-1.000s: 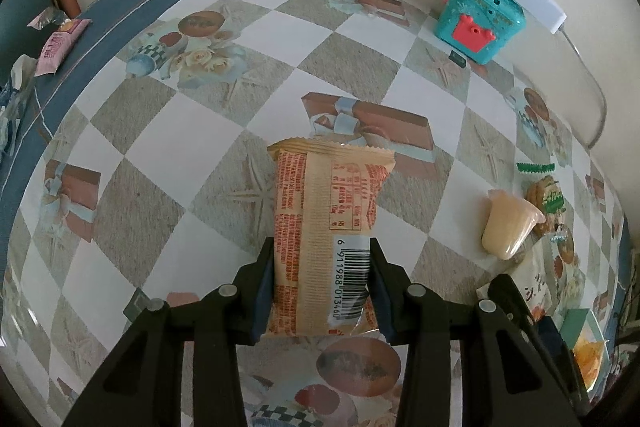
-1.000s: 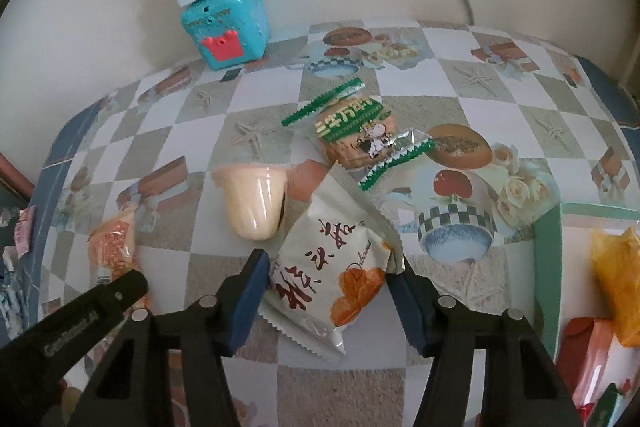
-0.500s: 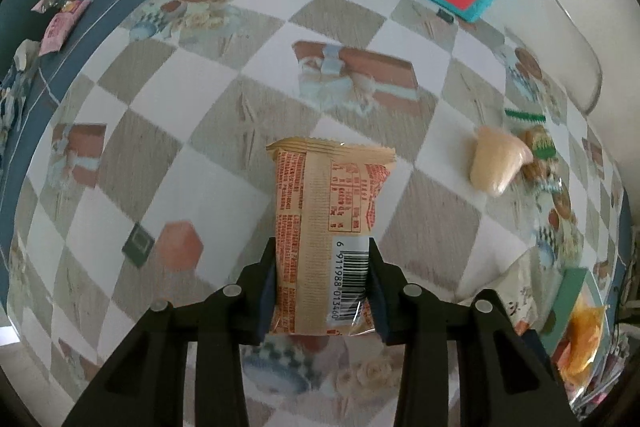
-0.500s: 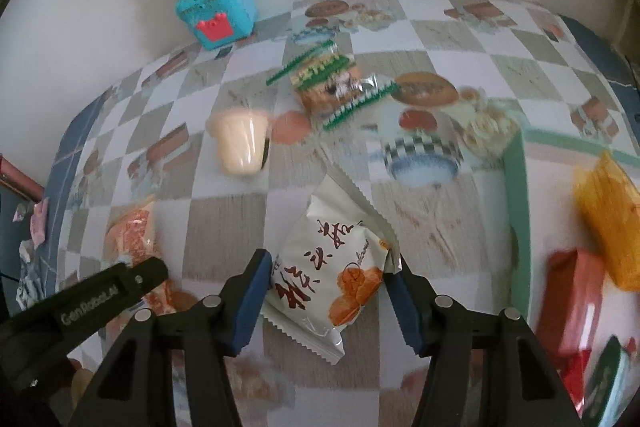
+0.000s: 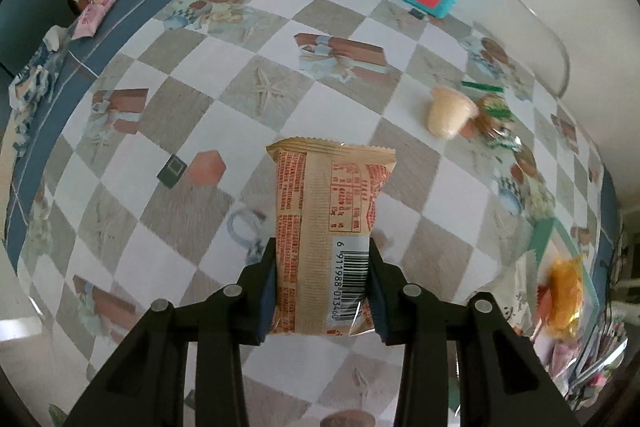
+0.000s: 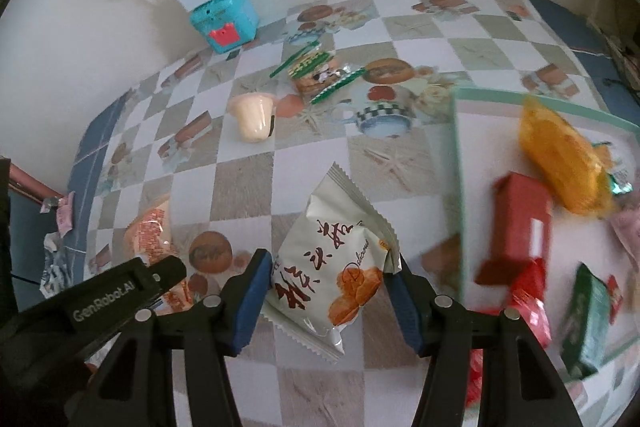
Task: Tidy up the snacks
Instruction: 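Lift the bread pack with left tool while right tool grasps the white snack bag, then carry the bread pack and white snack bag over the white tray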
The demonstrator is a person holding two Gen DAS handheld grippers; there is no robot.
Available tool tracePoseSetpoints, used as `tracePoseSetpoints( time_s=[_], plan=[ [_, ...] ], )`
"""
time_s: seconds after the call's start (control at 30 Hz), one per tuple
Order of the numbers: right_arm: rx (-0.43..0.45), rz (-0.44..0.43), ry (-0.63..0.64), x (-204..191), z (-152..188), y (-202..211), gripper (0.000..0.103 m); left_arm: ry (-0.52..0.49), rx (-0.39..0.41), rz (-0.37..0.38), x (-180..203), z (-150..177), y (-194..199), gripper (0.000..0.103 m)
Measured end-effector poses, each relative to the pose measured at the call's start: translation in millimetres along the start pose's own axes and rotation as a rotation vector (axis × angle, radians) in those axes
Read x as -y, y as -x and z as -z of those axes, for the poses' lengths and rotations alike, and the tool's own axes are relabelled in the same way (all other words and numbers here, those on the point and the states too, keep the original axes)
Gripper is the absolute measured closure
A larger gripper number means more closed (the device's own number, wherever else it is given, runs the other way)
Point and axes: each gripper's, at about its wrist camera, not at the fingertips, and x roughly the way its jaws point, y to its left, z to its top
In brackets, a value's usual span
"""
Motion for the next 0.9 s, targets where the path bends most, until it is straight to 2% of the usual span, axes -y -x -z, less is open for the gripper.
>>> tracePoseSetpoints(
  time_s=[0.13,0.5,0.63,0.9],
  plan=[
    [0.023,-0.014,-0.017,12,7,24,0.043,-0.018,0.035,0.001,3,4,17,0.063],
    [0.155,-0.056,-0.041,36,27,96,0.043,-0.119,0.230,0.007,38,31,90,0.063],
    [0.192,-0.044,-0.049,50,31,114,0.043,-0.149,0.258,0.020,50,42,102,0.063],
    [0.203,-0.046,-0.111,88,27,124,0.043,-0.198,0.278,0.019,77,56,109,0.063]
  ],
)
